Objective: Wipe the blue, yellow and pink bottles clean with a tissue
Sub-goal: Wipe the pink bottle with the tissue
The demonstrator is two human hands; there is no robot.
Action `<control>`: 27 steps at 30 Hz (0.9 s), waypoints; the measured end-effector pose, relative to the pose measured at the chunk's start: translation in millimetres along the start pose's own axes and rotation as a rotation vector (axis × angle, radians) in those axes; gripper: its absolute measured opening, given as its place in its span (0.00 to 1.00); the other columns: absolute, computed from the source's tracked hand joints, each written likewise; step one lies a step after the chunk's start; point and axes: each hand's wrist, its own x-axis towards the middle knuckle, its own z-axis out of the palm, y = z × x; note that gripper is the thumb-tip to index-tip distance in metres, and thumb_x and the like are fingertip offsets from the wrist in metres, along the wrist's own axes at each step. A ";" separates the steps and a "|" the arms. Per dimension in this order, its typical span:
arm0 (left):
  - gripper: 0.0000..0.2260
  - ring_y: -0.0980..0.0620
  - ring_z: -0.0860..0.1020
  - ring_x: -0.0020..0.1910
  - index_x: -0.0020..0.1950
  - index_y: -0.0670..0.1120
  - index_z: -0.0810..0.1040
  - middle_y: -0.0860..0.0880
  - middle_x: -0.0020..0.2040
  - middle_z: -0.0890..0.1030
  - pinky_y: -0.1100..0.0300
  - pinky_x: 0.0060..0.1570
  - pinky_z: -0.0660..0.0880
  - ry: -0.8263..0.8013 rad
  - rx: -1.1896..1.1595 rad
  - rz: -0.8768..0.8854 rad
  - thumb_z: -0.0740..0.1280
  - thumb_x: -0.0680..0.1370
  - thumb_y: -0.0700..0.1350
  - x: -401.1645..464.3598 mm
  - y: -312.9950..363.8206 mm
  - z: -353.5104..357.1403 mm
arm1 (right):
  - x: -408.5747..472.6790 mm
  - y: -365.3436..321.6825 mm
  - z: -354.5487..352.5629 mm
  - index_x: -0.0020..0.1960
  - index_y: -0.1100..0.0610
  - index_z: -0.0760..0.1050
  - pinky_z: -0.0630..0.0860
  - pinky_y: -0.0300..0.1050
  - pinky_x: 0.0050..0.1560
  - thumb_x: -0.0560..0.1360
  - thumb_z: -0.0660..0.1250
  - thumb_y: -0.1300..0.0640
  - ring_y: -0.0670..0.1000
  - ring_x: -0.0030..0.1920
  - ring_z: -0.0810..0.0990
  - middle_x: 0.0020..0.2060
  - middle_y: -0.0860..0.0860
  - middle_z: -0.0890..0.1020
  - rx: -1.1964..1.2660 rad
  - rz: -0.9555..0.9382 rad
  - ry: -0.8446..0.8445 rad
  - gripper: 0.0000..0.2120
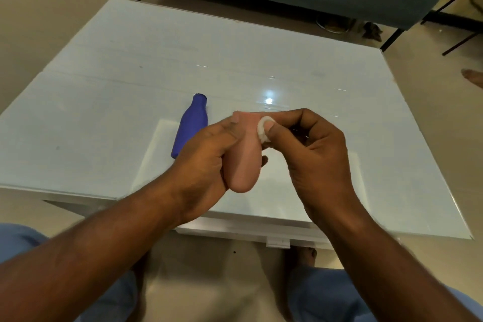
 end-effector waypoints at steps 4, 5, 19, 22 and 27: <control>0.19 0.47 0.80 0.66 0.72 0.46 0.74 0.48 0.66 0.82 0.48 0.65 0.78 -0.007 0.003 0.041 0.54 0.86 0.51 2.3 9.3 -1.3 | -1.4 -1.1 -2.0 0.49 0.59 0.86 0.87 0.50 0.52 0.79 0.75 0.62 0.53 0.46 0.89 0.43 0.52 0.89 -0.029 0.051 -0.133 0.01; 0.19 0.49 0.80 0.67 0.73 0.45 0.74 0.48 0.66 0.82 0.49 0.65 0.77 -0.012 -0.016 0.044 0.53 0.86 0.51 3.3 12.8 -3.8 | -2.8 -0.9 -2.6 0.47 0.57 0.87 0.87 0.49 0.52 0.78 0.76 0.61 0.52 0.45 0.89 0.42 0.51 0.89 -0.077 0.069 -0.198 0.02; 0.19 0.48 0.81 0.65 0.72 0.45 0.74 0.48 0.65 0.83 0.50 0.63 0.79 0.005 -0.037 0.044 0.53 0.86 0.50 2.3 14.4 -4.2 | -3.3 1.7 -1.7 0.45 0.55 0.87 0.85 0.62 0.50 0.76 0.78 0.60 0.56 0.45 0.88 0.40 0.50 0.89 -0.232 0.036 -0.223 0.02; 0.12 0.50 0.85 0.57 0.63 0.50 0.79 0.52 0.56 0.87 0.56 0.52 0.83 -0.061 -0.005 0.049 0.60 0.83 0.49 -3.0 9.4 3.3 | 1.2 -0.3 -2.1 0.49 0.59 0.86 0.87 0.53 0.49 0.79 0.75 0.63 0.55 0.46 0.89 0.43 0.51 0.89 -0.117 -0.031 -0.082 0.02; 0.10 0.44 0.85 0.57 0.62 0.50 0.77 0.45 0.58 0.86 0.51 0.48 0.84 -0.040 -0.122 -0.022 0.63 0.82 0.49 -3.6 9.3 8.6 | 4.6 -0.3 -4.7 0.53 0.59 0.85 0.86 0.44 0.48 0.80 0.74 0.62 0.50 0.46 0.89 0.45 0.50 0.89 -0.105 -0.015 -0.023 0.03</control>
